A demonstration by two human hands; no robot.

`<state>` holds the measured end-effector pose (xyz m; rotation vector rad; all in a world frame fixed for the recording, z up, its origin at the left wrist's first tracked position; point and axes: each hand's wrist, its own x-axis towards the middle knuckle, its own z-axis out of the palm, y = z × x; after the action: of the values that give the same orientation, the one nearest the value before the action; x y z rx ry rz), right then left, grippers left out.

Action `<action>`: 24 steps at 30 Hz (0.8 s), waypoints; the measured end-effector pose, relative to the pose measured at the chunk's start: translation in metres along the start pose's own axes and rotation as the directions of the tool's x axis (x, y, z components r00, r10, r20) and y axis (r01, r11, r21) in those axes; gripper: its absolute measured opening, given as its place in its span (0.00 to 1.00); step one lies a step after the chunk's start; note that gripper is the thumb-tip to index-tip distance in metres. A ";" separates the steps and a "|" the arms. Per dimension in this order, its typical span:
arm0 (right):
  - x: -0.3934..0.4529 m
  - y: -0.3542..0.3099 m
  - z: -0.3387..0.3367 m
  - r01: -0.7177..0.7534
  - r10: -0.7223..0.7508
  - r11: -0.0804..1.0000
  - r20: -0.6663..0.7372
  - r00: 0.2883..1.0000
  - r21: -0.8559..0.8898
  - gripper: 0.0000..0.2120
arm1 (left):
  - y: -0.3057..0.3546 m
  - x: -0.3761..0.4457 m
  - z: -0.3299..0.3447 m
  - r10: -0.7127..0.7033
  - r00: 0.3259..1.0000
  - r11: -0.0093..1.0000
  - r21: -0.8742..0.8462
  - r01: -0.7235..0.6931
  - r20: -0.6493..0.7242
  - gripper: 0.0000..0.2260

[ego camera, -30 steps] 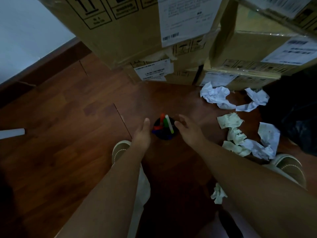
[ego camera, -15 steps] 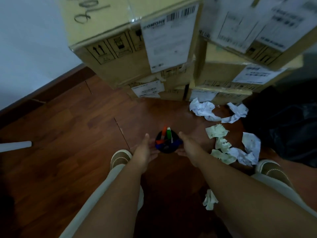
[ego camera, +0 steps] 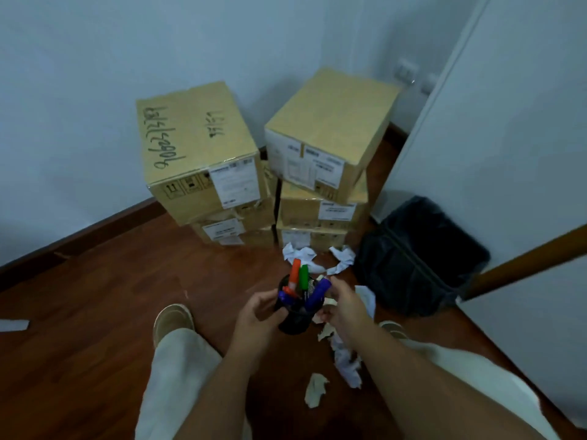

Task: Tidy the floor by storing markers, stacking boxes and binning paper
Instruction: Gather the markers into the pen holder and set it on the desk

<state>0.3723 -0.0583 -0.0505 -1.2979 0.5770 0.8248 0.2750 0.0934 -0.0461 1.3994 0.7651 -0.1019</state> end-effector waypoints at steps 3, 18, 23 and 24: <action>-0.044 -0.018 -0.035 0.106 -0.112 0.987 0.049 0.992 0.123 0.20 | 0.016 -0.032 0.030 0.080 0.994 0.995 -0.061 -0.076 0.074 0.14; -0.264 -0.086 -0.224 0.635 -0.650 0.713 0.061 0.757 -0.297 0.24 | 0.121 -0.165 0.213 0.374 0.806 0.912 -0.023 -0.410 0.458 0.21; -0.351 -0.105 -0.280 0.717 -0.759 0.639 -0.081 0.646 -0.280 0.24 | 0.162 -0.222 0.282 0.451 0.636 0.856 -0.102 -0.507 0.627 0.19; -0.367 -0.108 -0.290 0.738 -0.783 0.616 -0.119 0.610 -0.273 0.23 | 0.170 -0.235 0.296 0.457 0.608 0.852 -0.122 -0.510 0.649 0.18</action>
<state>0.2610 -0.4233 0.2414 -1.6507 0.0540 -0.0081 0.3052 -0.2260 0.2160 1.4620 -0.2384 -0.1893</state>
